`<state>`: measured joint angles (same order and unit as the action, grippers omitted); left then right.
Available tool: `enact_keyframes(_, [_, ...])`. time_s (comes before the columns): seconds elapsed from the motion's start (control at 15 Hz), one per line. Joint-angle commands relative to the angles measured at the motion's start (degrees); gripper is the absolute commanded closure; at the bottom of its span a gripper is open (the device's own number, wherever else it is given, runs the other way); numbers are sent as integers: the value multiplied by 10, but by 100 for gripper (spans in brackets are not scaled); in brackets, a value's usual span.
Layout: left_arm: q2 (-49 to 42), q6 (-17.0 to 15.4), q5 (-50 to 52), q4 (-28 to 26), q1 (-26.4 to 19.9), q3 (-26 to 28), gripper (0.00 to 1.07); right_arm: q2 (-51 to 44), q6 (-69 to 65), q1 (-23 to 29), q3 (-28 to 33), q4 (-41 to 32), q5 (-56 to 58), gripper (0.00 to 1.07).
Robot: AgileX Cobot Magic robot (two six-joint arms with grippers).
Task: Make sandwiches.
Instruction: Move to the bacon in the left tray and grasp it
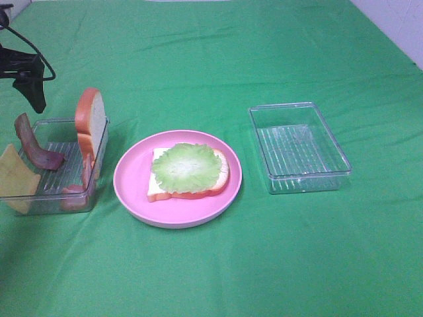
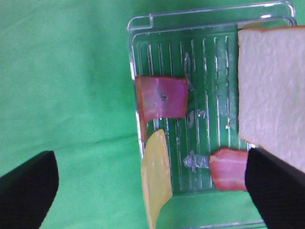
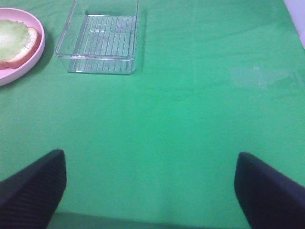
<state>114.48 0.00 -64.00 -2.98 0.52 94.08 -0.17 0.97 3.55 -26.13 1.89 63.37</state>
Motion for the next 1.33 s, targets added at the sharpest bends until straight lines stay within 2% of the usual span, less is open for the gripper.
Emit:
enact_keyframes(0.07, [28,-5,0,-5,-8,23,6,-20,0,-3,1,-1,-3,15])
enact_keyframes(0.53, [76,13,10,-53,-23,34,6,-20,0,-3,1,-1,-3,15])
enact_keyframes(1.07, [96,12,28,-40,-23,34,9,-20,0,-3,1,-1,-3,15])
enact_keyframes(1.2, [96,6,29,-22,-23,34,14,-20,0,-3,1,-1,-3,15])
enact_keyframes(1.33, [96,6,30,-23,-23,34,27,-20,0,-3,1,-1,-3,15])
